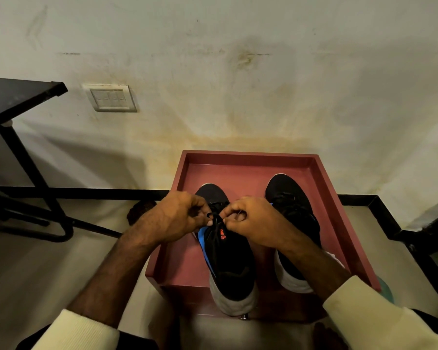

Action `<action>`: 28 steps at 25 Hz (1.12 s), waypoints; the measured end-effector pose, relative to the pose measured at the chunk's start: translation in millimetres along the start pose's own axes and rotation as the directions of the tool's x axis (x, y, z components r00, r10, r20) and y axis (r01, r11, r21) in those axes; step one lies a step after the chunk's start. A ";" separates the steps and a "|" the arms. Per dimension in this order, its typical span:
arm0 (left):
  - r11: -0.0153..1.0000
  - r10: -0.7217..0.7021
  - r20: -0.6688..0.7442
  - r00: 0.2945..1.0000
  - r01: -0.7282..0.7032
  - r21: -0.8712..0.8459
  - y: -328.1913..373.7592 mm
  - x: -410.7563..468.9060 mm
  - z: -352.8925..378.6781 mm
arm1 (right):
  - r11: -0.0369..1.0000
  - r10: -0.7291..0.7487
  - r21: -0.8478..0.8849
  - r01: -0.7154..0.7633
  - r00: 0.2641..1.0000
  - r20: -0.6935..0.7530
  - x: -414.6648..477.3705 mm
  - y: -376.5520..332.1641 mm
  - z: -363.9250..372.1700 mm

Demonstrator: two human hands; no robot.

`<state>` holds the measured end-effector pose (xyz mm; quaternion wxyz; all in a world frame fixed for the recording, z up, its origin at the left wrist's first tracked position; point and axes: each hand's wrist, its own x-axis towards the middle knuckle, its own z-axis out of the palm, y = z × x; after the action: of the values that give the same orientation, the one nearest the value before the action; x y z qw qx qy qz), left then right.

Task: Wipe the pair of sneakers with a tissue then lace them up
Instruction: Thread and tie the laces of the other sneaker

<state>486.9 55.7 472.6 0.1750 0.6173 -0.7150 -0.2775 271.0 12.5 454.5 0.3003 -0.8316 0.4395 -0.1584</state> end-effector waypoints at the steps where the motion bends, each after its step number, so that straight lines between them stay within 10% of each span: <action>1: 1.000 0.001 -0.006 1.000 -0.001 -0.016 -0.1 -0.6 -0.7 | 1.000 -0.002 -0.023 0.002 1.000 0.022 1.0 -0.7 0.0; 11: 0.997 -0.074 0.063 0.995 0.073 0.016 -8.8 -3.3 -5.0 | 0.974 -0.018 0.222 0.047 0.991 -0.131 -6.5 3.2 -1.9; 19: 0.998 -0.066 0.056 0.996 0.064 0.028 -6.4 -3.4 -5.5 | 0.881 -0.379 -0.239 0.408 0.912 0.159 -20.2 -3.5 8.3; 28: 0.993 -0.108 0.172 0.979 0.099 0.060 -1.5 -2.1 1.5 | 0.924 -0.334 0.107 0.366 0.912 -0.238 -23.8 -10.5 13.8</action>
<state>487.5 57.9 470.7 0.0811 0.6312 -0.7014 -0.3211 271.6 41.7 450.6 0.2790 -0.8500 0.3000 -0.3311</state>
